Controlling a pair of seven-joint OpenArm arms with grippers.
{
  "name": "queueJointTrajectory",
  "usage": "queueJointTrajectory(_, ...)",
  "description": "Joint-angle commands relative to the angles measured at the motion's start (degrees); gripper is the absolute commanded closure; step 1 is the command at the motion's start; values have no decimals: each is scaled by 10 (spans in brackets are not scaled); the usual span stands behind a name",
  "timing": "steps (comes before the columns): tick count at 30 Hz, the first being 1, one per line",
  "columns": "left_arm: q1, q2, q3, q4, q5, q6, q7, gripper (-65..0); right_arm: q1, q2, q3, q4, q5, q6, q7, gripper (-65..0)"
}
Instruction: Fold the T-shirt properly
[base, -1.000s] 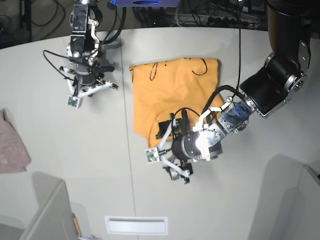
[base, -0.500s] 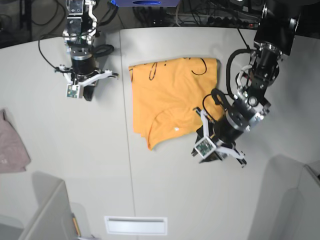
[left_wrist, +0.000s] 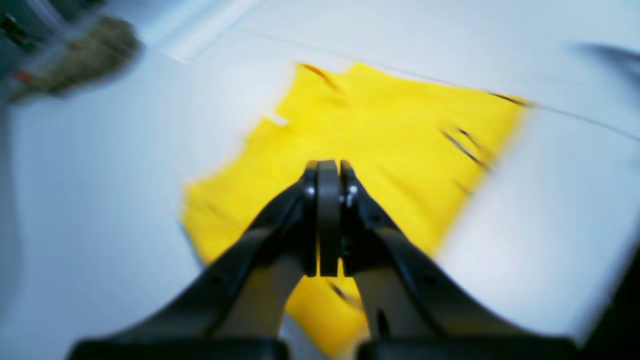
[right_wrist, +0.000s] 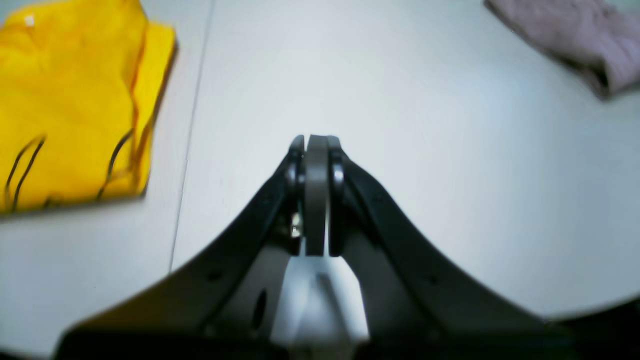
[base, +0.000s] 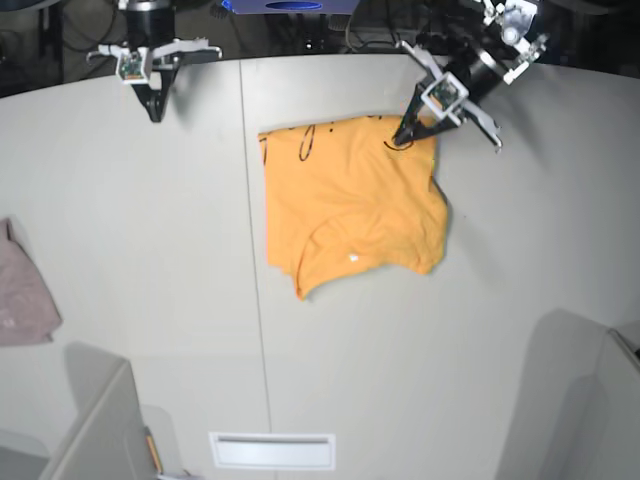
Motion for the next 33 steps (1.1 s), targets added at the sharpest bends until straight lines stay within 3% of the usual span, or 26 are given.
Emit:
queueJointTrajectory(1,29,-5,-1,9,-10,3,-52,0,-29,0,0,12,0,-1,18,0)
queueJointTrajectory(7,169,21,5,-34,-9,3,-158,0,-127,30,-20,-21,0,-2,16,0)
queueJointTrajectory(13,169,68,4,-238,-4,3,-202,0,-116,71,-113,-181,0,-3,0,0)
queueJointTrajectory(19,64,108,1,-538,-8,3,-257,0,-15,63,-244,-334,3,-4,-147,0)
queueJointTrajectory(22,-28,120,1,-748,-4,3,-277,0,62,30,-285,-450,3,-4,-205,0)
queueJointTrajectory(25,-143,120,3,-976,-8,3,-297,0,152,-3,-309,-616,3,-3,-224,0)
queueJointTrajectory(27,-231,121,-1,-1111,-9,4,-288,0,222,-27,-324,-768,3,-3,-215,0)
queueJointTrajectory(29,-286,123,1,-1111,-5,4,-266,0,286,-49,-329,-905,3,-3,-168,0)
queueJointTrajectory(33,-299,127,-1,-1111,-9,5,-173,0,361,-51,-287,-1030,3,-3,4,0)
